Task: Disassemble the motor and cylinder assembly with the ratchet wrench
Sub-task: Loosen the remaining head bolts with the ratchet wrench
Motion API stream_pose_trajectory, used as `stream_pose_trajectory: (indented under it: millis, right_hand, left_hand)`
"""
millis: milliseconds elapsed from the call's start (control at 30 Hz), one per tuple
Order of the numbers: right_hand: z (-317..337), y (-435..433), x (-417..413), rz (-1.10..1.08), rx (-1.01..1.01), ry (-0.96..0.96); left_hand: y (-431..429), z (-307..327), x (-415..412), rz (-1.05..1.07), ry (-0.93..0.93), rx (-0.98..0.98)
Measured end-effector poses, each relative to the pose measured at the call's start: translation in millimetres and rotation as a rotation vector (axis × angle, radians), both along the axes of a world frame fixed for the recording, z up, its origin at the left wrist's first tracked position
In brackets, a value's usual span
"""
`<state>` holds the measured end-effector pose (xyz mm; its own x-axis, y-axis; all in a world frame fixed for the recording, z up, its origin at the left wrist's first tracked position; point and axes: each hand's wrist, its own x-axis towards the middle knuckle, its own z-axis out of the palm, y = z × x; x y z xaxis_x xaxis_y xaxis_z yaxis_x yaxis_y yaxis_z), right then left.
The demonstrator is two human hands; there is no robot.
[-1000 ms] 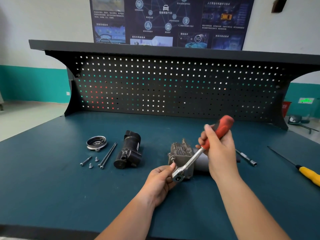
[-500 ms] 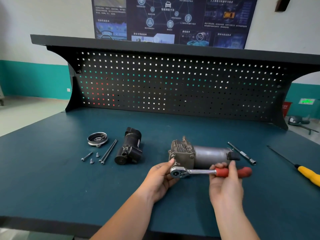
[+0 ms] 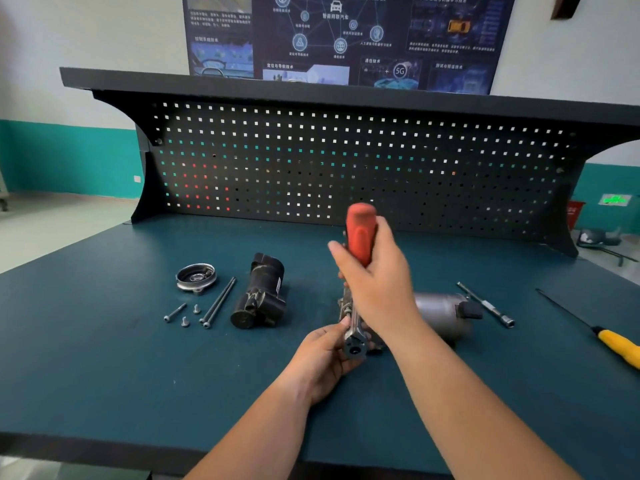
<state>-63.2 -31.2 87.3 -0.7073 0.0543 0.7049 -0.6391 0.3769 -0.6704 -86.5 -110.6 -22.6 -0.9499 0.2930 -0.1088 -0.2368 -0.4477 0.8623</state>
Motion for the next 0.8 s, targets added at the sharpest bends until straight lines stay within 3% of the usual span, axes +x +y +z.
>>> stream_pose_trajectory:
  millis: [67,233,300,400,467,633,733,800]
  right_hand:
    - [8.5,-4.0,-9.2,0.010,-0.068,-0.031]
    - [6.0,25.2,-27.7,0.026,-0.703,-0.178]
    - [-6.2,38.9,-25.8,0.012,-0.979,-0.166]
    - [-35.8,54.4,-10.4,-0.026,-1.234,-0.134]
    - [-60.4,62.2,2.7,-0.025,-1.366,-0.189]
    - [-102.8,68.1,24.8,0.054,-1.609,-0.534]
    - [-104.3,67.6,27.6,0.077,-1.642,-0.573]
    - [-96.1,66.6,26.1,0.064,-1.619,-0.500]
  left_hand:
    - [-0.5,0.5,0.3,-0.002,-0.003,0.001]
    - [-3.9,-1.4,-2.6,-0.009,-0.044,0.105]
    - [-3.1,-2.1,-3.2,0.012,-0.016,0.091]
    - [-0.3,-3.2,-3.6,0.050,0.018,0.027]
    - [0.5,-3.0,-3.6,0.071,0.022,0.004]
    - [1.5,-1.9,-2.8,0.095,0.019,0.003]
    - [1.2,-1.3,-2.0,0.099,0.009,-0.004]
    - [0.0,-0.9,-2.1,0.094,-0.004,0.003]
